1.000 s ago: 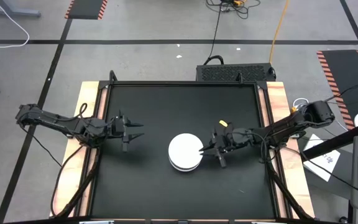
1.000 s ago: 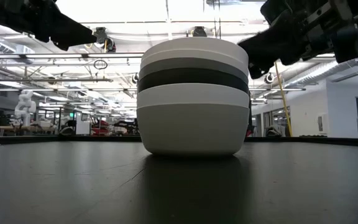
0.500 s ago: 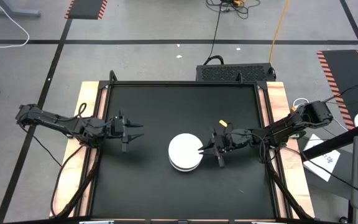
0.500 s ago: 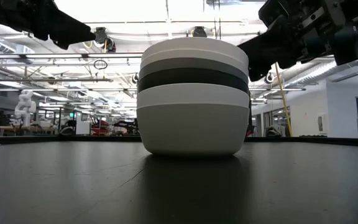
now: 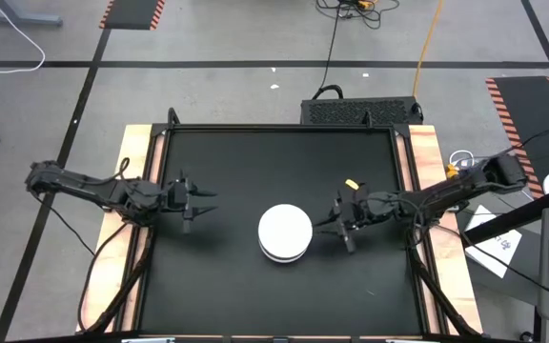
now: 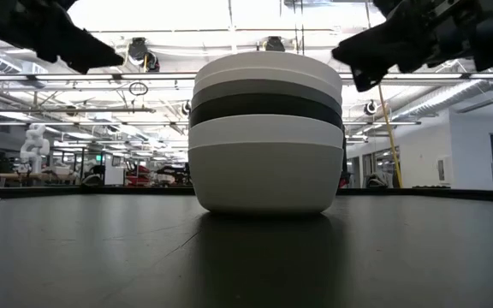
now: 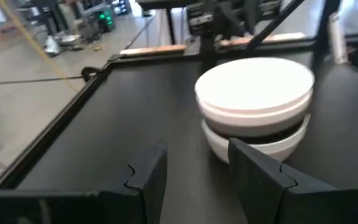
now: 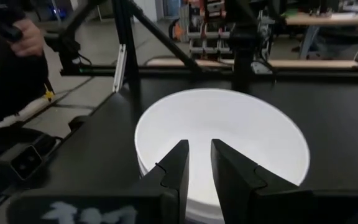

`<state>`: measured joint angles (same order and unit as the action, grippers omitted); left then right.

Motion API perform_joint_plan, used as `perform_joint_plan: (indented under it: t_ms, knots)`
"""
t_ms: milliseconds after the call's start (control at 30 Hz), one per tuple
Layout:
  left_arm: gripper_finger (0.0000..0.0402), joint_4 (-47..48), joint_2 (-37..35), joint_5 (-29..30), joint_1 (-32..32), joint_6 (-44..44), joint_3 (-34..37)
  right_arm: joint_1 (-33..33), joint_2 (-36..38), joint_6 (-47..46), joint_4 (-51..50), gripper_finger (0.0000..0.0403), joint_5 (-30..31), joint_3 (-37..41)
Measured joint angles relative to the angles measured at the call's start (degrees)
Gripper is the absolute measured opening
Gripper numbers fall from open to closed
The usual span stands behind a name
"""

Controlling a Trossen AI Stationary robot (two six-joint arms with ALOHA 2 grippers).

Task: Nest bowls inside each other
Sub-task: Return to Home Position

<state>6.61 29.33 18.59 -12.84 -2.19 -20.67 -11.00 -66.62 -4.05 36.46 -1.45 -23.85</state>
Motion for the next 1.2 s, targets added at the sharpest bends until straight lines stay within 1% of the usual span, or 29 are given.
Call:
perform_joint_plan:
  t_ms: [200,333,533,633,700,800,900,1133,1200]
  knots:
    - [0.0172,1.7,-7.3,-6.6,0.0,0.3,0.5,0.0,8.2,-1.1,1.1,0.0061,0.3,5.8]
    - [0.0172,2.3,-12.7,-9.7,0.0,-0.3,2.6,-0.4,12.0,-2.8,3.2,0.0061,2.3,10.7]
    - [0.0172,6.0,-20.7,-9.8,0.0,-0.3,6.5,-1.1,19.2,-2.1,6.0,0.0061,4.6,16.4]
    - [0.0172,7.4,-24.0,-10.0,0.0,-0.6,7.6,-1.0,22.9,-2.1,2.9,0.0061,5.1,17.5]
    - [0.0172,8.2,-25.8,-10.0,0.0,-1.3,7.9,-1.0,24.8,-2.1,-0.5,0.0061,6.9,17.7]
    - [0.0172,9.3,-27.7,-10.8,0.0,-2.4,9.0,-1.0,26.7,-1.5,-4.3,0.0061,8.6,17.8]
    - [0.0172,9.1,-28.0,-11.5,0.0,-2.7,9.2,-1.0,28.2,-1.2,-5.7,0.0061,10.5,17.8]
    - [0.0172,9.5,-27.8,-12.8,0.0,-1.8,9.3,-1.0,31.1,0.7,-6.6,0.0061,10.8,17.8]
    - [0.0172,8.1,-27.8,-12.8,0.0,-0.8,10.1,-1.0,31.9,0.7,-6.1,0.0061,10.7,18.5]
